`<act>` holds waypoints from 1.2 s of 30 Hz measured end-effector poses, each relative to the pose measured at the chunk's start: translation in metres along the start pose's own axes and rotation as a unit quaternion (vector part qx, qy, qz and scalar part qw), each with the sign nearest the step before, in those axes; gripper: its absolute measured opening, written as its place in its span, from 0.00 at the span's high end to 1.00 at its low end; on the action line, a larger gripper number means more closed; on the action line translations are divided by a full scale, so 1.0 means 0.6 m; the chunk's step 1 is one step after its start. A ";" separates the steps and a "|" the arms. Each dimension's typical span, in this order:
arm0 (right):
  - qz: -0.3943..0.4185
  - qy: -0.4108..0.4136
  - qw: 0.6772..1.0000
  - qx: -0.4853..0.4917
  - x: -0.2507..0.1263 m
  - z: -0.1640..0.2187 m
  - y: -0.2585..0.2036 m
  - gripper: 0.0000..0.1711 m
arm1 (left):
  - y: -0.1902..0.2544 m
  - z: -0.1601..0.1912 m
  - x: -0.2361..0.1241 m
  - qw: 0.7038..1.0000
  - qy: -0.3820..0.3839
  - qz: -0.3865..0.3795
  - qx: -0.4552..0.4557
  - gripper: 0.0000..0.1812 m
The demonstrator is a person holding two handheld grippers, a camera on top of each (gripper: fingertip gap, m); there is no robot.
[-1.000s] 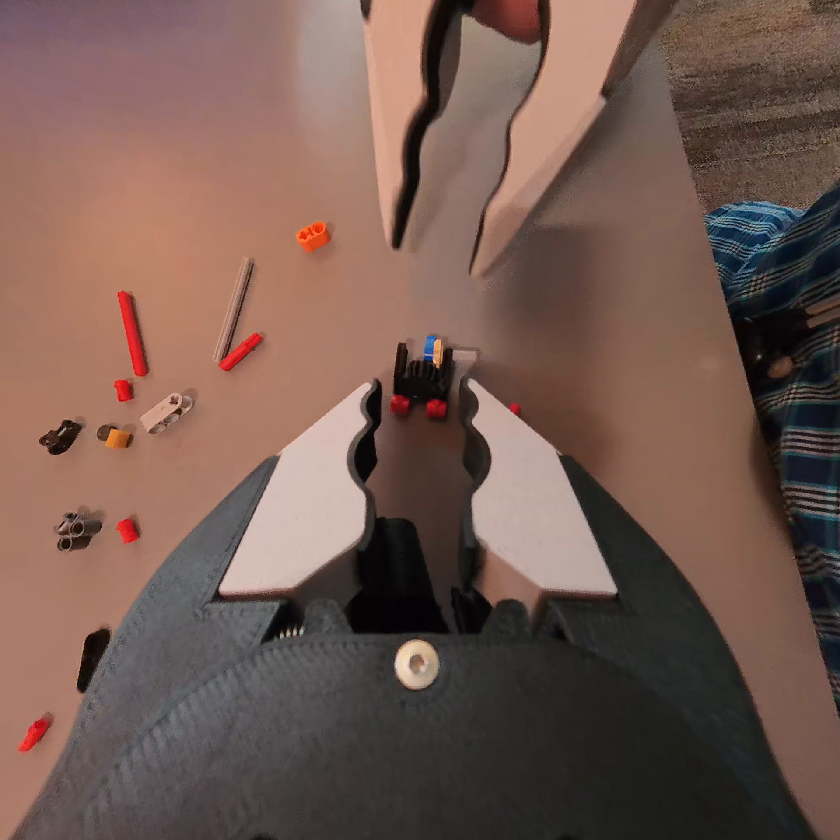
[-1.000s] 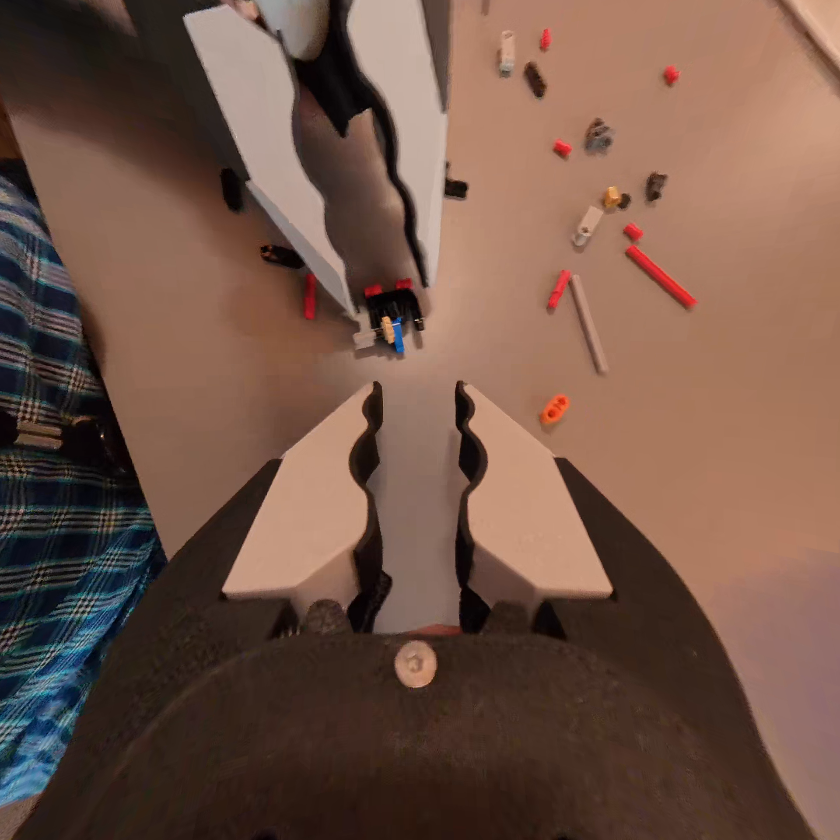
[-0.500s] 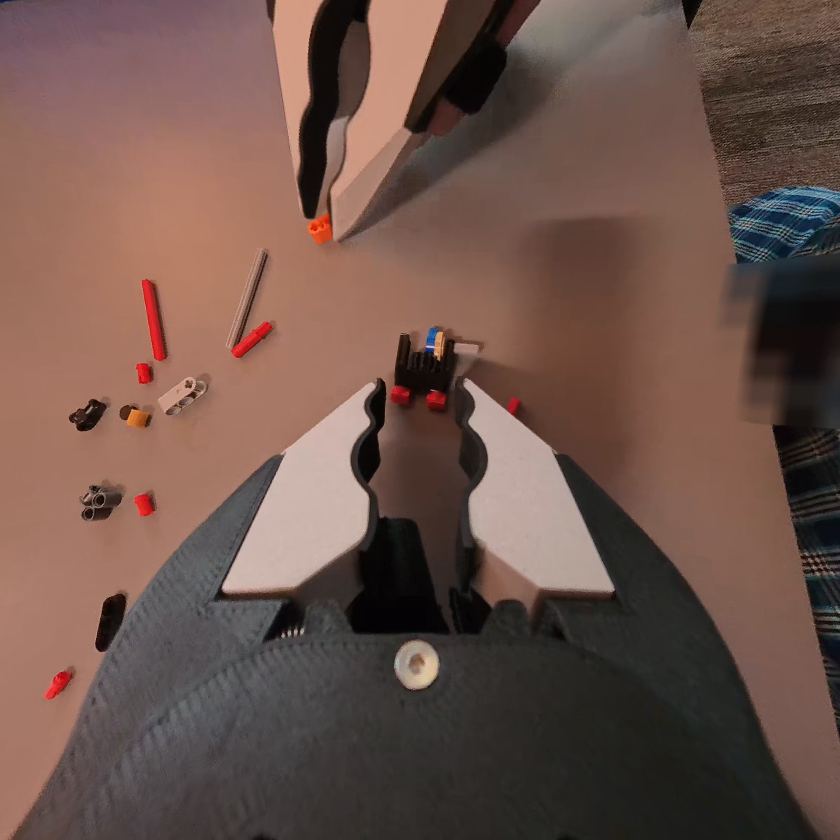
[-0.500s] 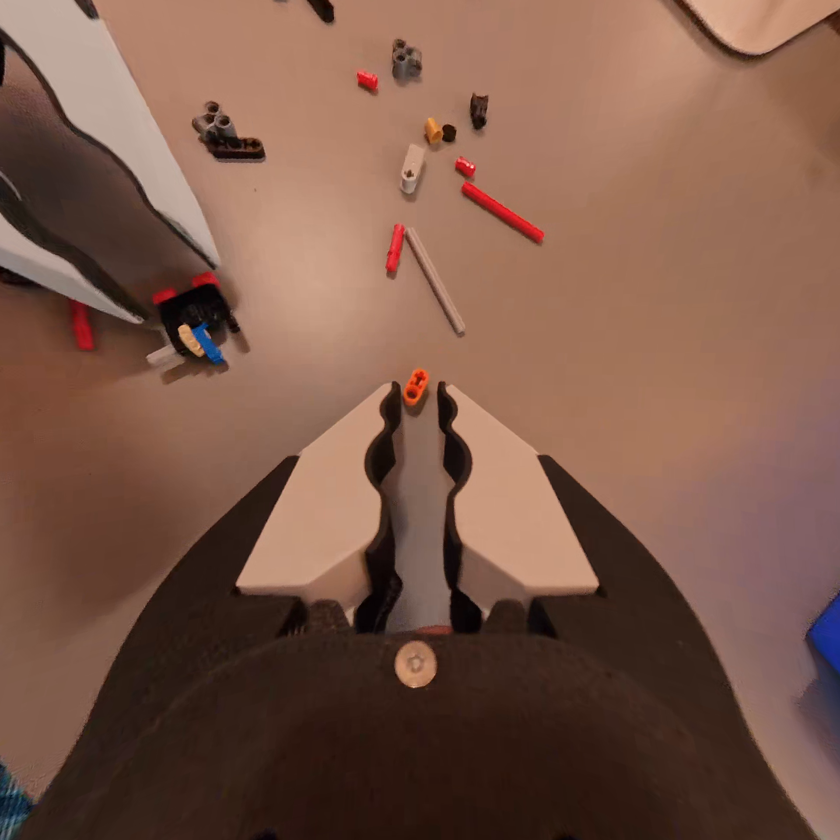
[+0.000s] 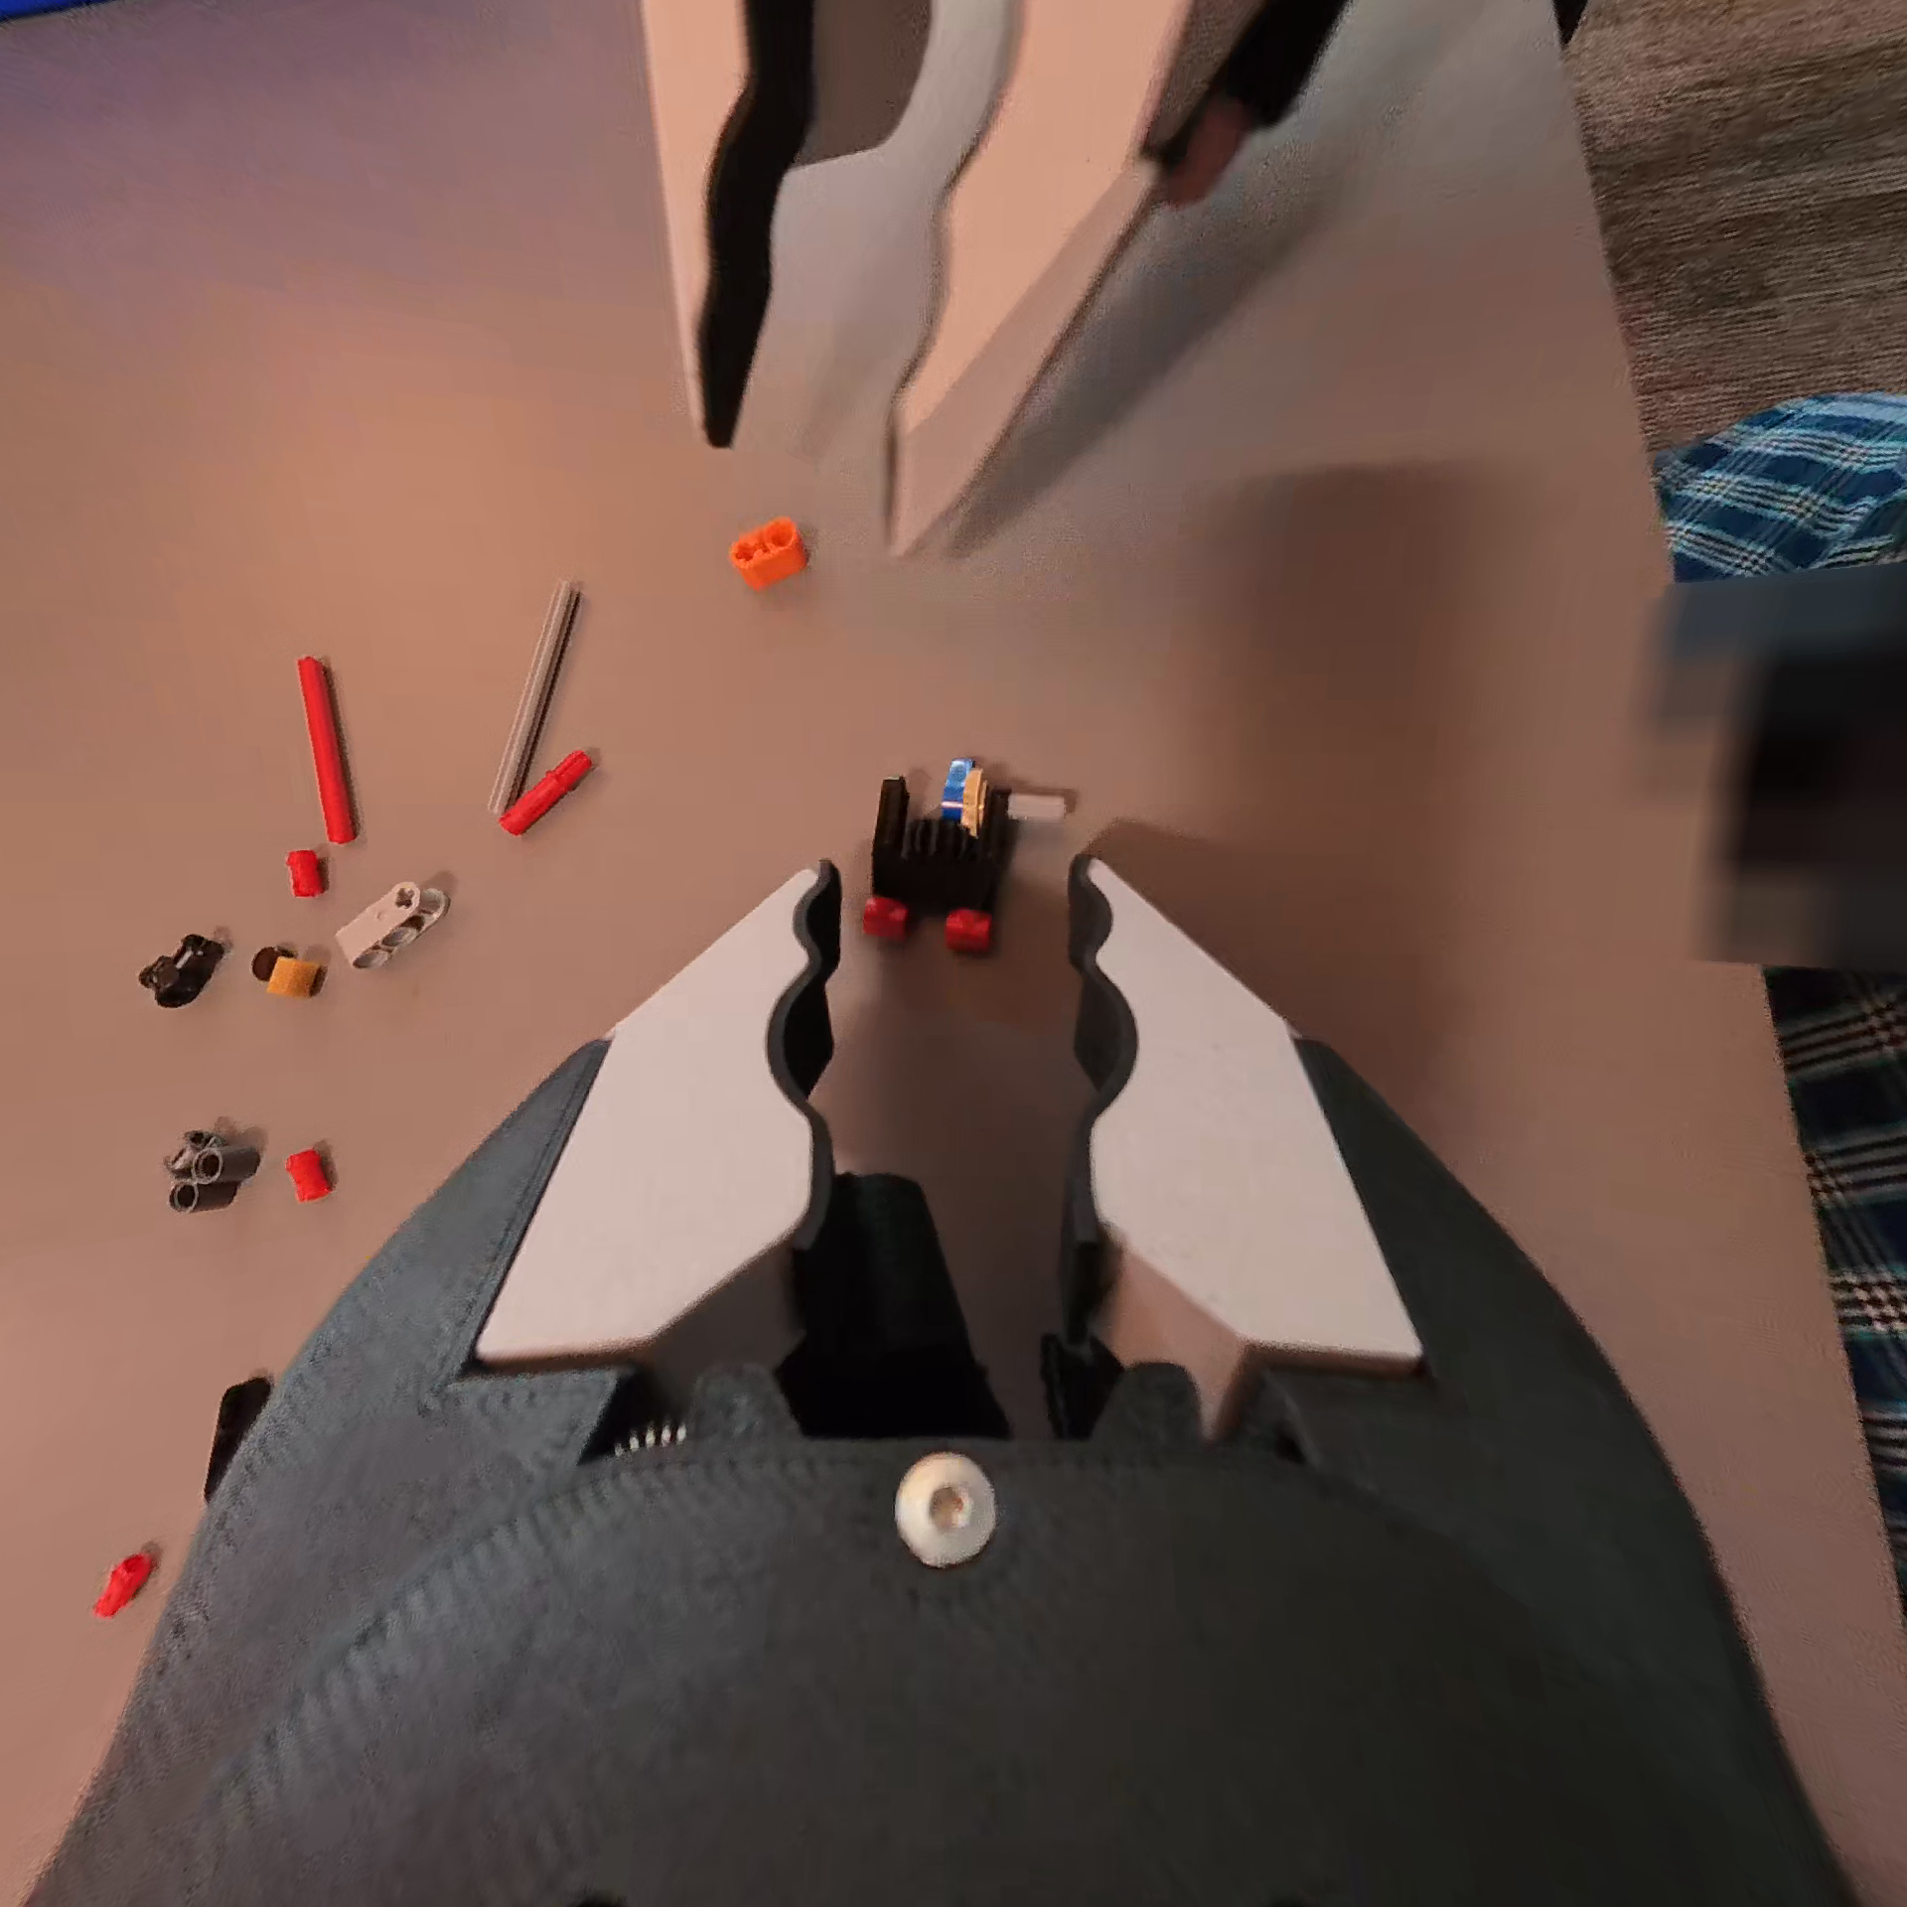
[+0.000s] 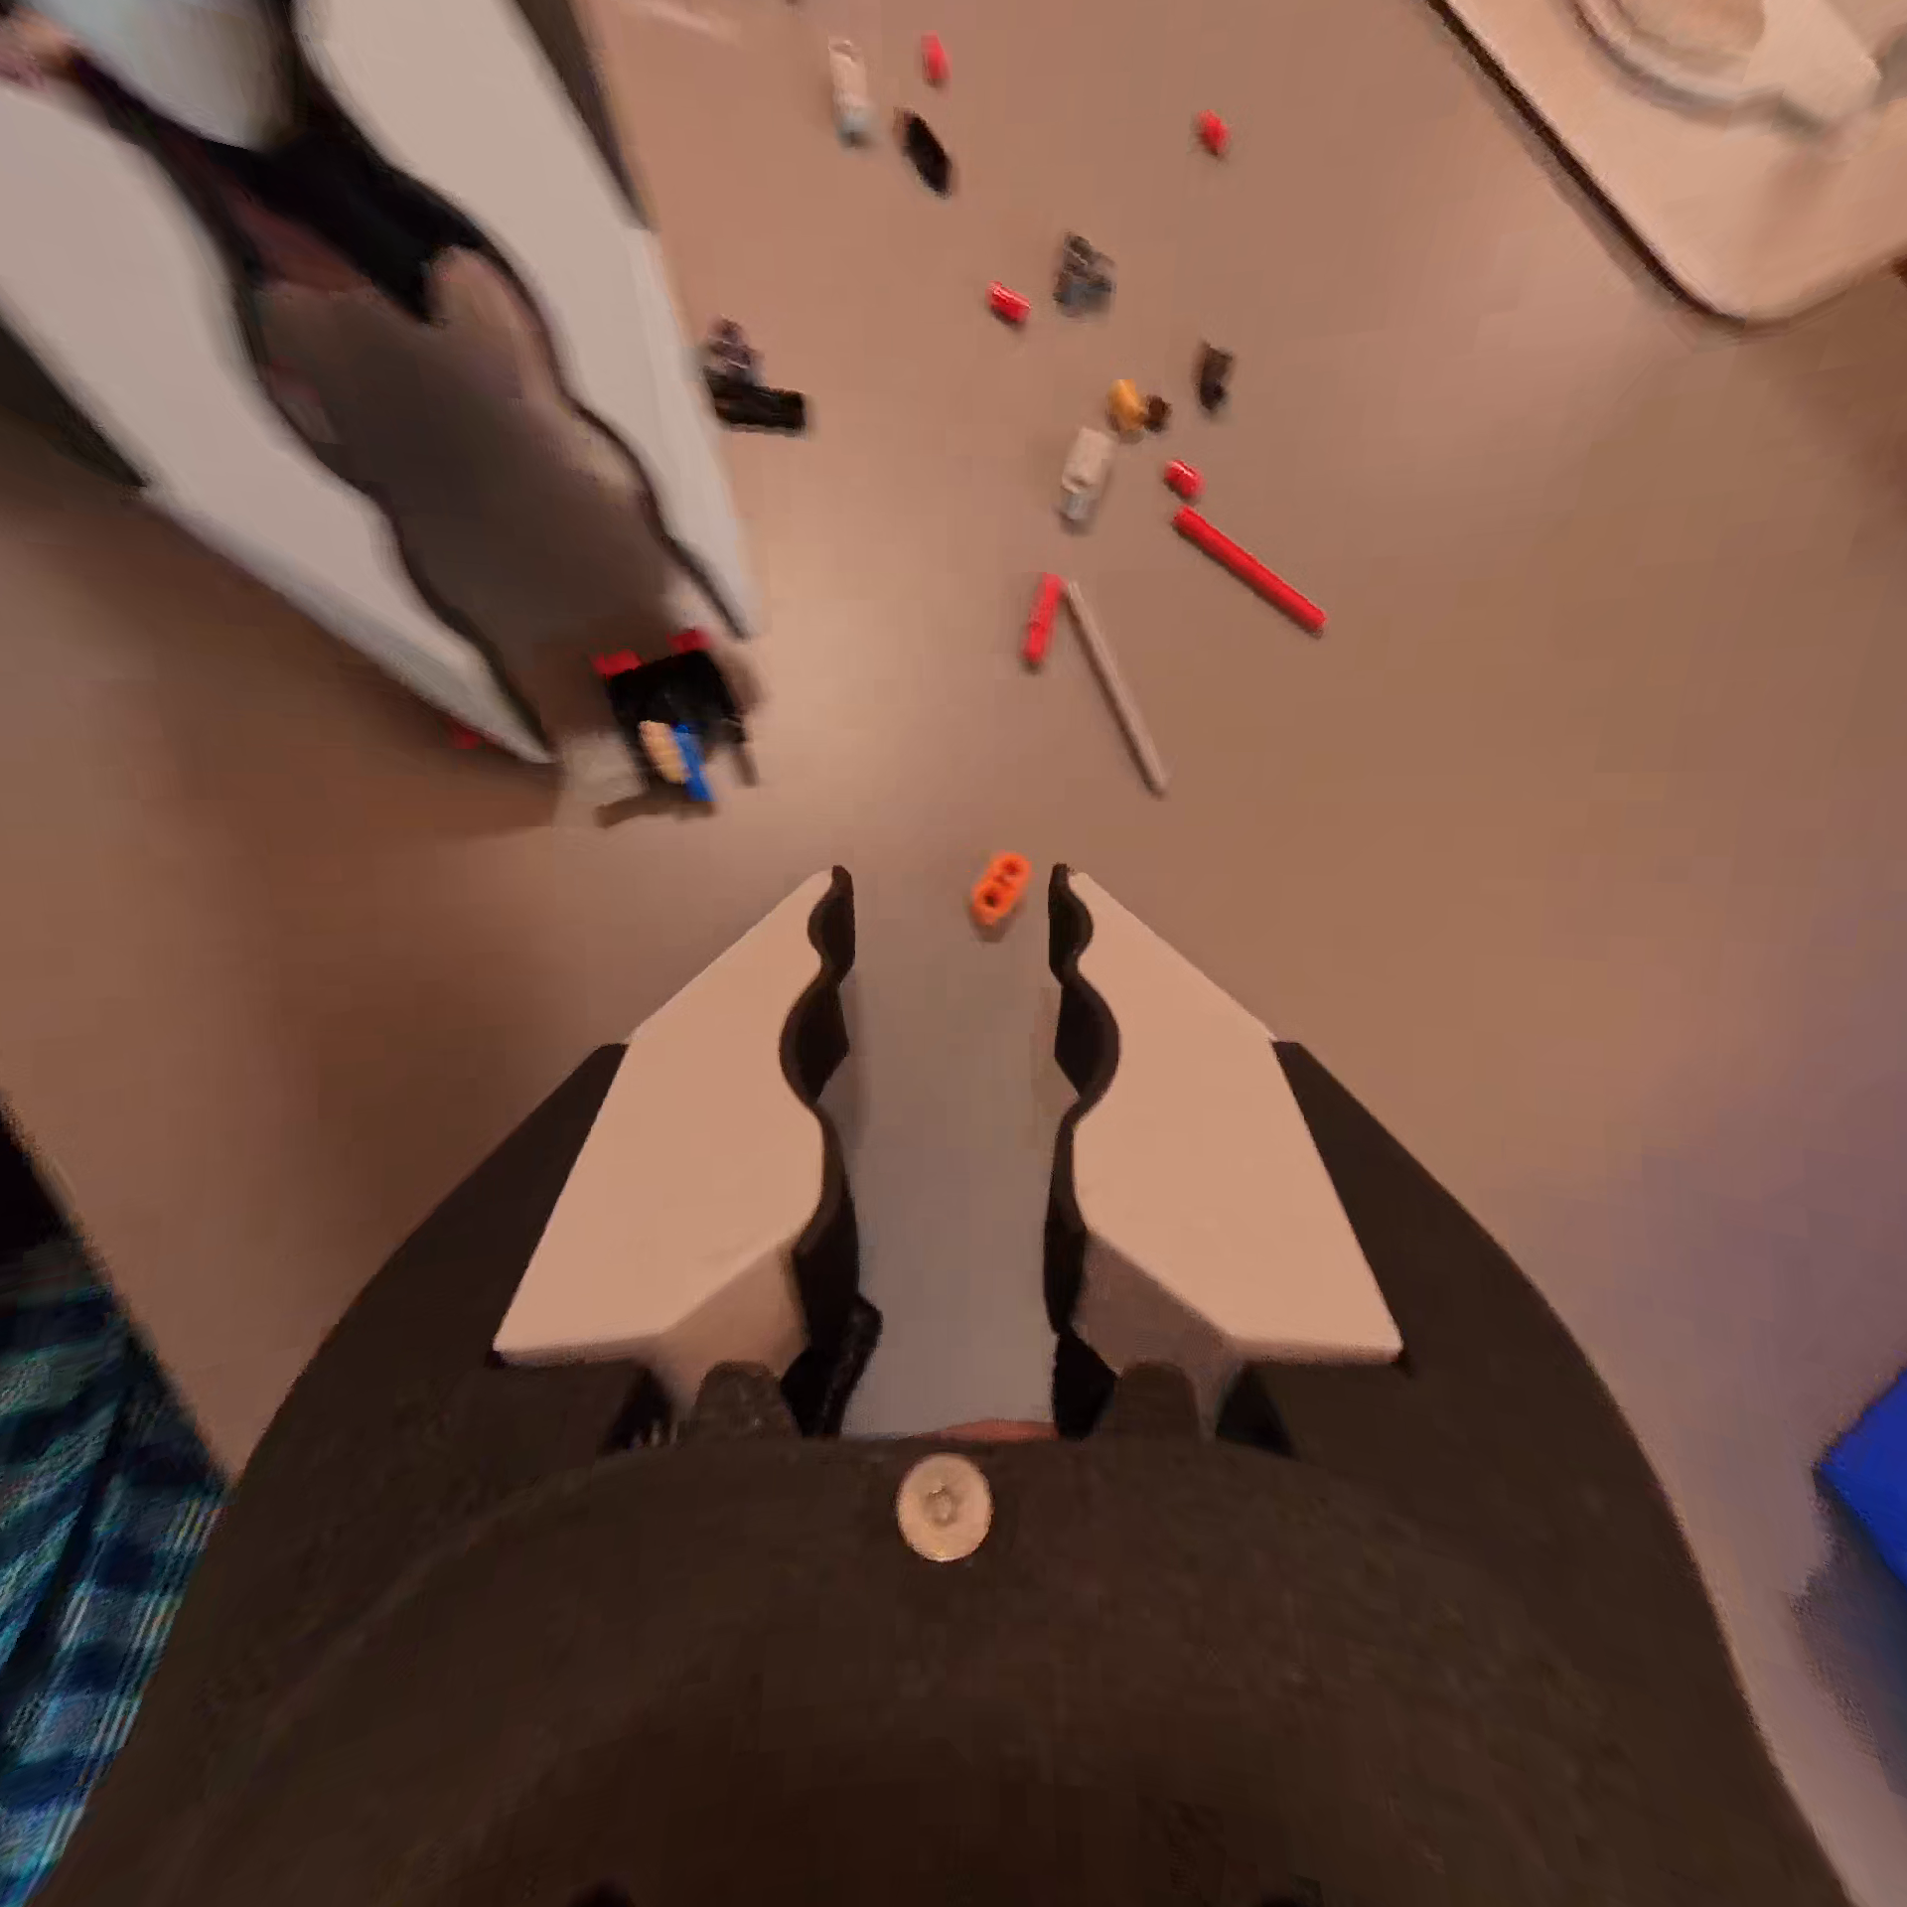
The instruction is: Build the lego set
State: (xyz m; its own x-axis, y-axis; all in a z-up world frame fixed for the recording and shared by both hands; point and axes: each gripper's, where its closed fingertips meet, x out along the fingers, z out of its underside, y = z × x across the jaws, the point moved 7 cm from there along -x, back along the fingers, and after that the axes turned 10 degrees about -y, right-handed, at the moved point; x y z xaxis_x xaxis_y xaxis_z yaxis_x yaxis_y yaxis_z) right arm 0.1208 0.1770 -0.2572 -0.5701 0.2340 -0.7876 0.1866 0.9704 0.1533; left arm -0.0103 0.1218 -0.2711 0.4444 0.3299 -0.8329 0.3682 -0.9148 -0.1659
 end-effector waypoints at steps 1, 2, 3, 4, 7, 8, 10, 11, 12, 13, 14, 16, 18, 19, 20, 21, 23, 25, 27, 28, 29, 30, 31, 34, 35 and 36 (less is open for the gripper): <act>-0.025 0.011 0.999 -0.026 -0.003 -0.007 -0.018 0.79 | 0.001 0.001 0.001 1.000 -0.002 0.001 0.001 0.76; -0.045 0.011 0.998 -0.044 -0.002 -0.012 -0.033 0.79 | 0.001 0.001 0.001 1.000 0.000 0.002 0.000 0.78; -0.053 0.006 0.997 -0.056 0.002 -0.017 -0.044 0.79 | 0.001 0.001 0.002 1.000 0.000 0.002 -0.002 0.78; -0.060 0.003 0.996 -0.069 0.009 -0.020 -0.053 0.79 | 0.000 0.001 0.002 1.000 0.000 0.001 -0.001 0.80; -0.071 -0.004 0.995 -0.076 0.029 -0.026 -0.066 0.81 | -0.001 0.003 0.003 1.000 0.001 -0.001 0.001 0.81; -0.074 -0.005 0.994 -0.076 0.033 -0.027 -0.067 0.81 | -0.002 0.003 0.003 1.000 -0.001 -0.004 0.002 0.82; -0.084 0.004 0.994 -0.071 0.036 -0.030 -0.067 0.78 | -0.005 0.004 0.003 1.000 -0.002 -0.007 0.004 0.84; -0.088 0.005 0.994 -0.068 0.039 -0.031 -0.066 0.77 | -0.006 0.004 0.004 1.000 -0.001 -0.009 0.003 0.86; -0.087 0.004 0.994 -0.068 0.042 -0.030 -0.064 0.76 | -0.007 0.003 0.005 1.000 0.000 -0.009 0.005 0.87; -0.088 0.003 0.994 -0.072 0.045 -0.029 -0.062 0.75 | -0.007 0.004 0.005 1.000 0.001 -0.007 0.007 0.87; -0.092 0.005 0.993 -0.075 0.048 -0.029 -0.062 0.74 | -0.007 0.004 0.005 1.000 0.001 -0.006 0.008 0.87; -0.096 0.012 0.992 -0.080 0.052 -0.031 -0.062 0.75 | -0.007 0.004 0.004 1.000 0.002 -0.003 0.015 0.87; -0.101 0.016 0.991 -0.083 0.056 -0.032 -0.063 0.78 | -0.008 0.004 0.005 1.000 0.000 -0.002 0.019 0.87; -0.106 0.016 0.991 -0.083 0.057 -0.032 -0.063 0.79 | -0.009 0.004 0.005 1.000 0.000 0.000 0.020 0.87; -0.107 0.016 0.990 -0.086 0.056 -0.032 -0.063 0.80 | -0.011 0.006 0.005 1.000 0.000 0.002 0.022 0.87; -0.108 0.017 0.990 -0.088 0.056 -0.032 -0.064 0.81 | -0.011 0.006 0.004 1.000 -0.001 0.005 0.025 0.87; -0.112 0.018 0.990 -0.088 0.056 -0.032 -0.063 0.81 | -0.010 0.005 0.005 0.999 0.000 0.010 0.030 0.86; -0.119 0.017 0.989 -0.087 0.057 -0.032 -0.063 0.81 | -0.009 0.004 0.004 0.999 0.000 0.014 0.036 0.85; -0.123 0.017 0.989 -0.086 0.058 -0.032 -0.062 0.81 | -0.009 0.004 0.005 0.999 0.003 0.016 0.037 0.86; -0.125 0.017 0.988 -0.085 0.059 -0.033 -0.061 0.81 | -0.010 0.004 0.006 0.999 0.005 0.015 0.039 0.86; -0.127 0.017 0.988 -0.085 0.060 -0.033 -0.062 0.81 | -0.011 0.003 0.007 0.999 0.006 0.013 0.039 0.87; -0.127 0.017 0.988 -0.087 0.060 -0.034 -0.062 0.81 | -0.010 0.002 0.008 0.999 0.007 0.013 0.039 0.87; -0.129 0.017 0.988 -0.088 0.060 -0.034 -0.062 0.81 | -0.010 0.002 0.008 0.999 0.009 0.012 0.042 0.87; -0.129 0.018 0.988 -0.087 0.060 -0.033 -0.061 0.81 | -0.012 0.003 0.007 0.999 0.012 0.015 0.043 0.87; -0.126 0.018 0.988 -0.088 0.060 -0.034 -0.062 0.81 | -0.012 0.003 0.008 0.999 0.013 0.015 0.044 0.87; -0.124 0.019 0.988 -0.089 0.061 -0.034 -0.062 0.81 | -0.012 0.003 0.009 0.999 0.015 0.014 0.043 0.87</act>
State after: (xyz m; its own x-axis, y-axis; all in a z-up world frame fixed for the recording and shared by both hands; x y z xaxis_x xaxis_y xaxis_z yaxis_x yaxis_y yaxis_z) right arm 0.0769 0.1505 -0.2794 -0.6104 -0.0134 -0.7920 -0.1044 0.9925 0.0636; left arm -0.0121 0.1299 -0.2753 0.4778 0.3089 -0.8223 0.2834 -0.9403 -0.1886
